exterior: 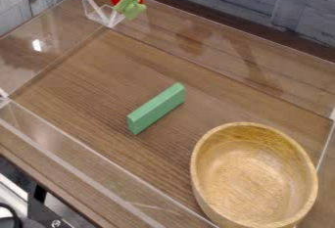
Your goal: Move the red fruit to the left
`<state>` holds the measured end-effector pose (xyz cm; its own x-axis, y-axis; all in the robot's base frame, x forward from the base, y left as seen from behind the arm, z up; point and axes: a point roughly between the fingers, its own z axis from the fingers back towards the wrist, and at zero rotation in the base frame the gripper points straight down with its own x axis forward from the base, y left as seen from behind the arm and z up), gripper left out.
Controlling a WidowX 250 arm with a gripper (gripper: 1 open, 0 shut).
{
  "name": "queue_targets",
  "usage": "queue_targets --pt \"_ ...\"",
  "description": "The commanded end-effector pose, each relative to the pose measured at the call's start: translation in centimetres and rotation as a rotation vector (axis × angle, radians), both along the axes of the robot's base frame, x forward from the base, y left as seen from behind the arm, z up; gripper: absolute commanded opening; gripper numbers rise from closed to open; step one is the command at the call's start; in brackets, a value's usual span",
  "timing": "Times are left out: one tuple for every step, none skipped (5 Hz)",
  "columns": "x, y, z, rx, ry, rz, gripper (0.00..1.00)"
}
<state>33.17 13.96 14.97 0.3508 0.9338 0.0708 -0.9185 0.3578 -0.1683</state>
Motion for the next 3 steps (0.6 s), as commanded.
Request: queue_targets --pt "1.2 1.5 2.3 0.038 -0.053 -0.030 0.00" --pt "1.3 2.5 1.1 0.041 -0.041 0.012 0.00" --pt "1.5 2.6 0.2 0.049 -0.035 0.020 0.00"
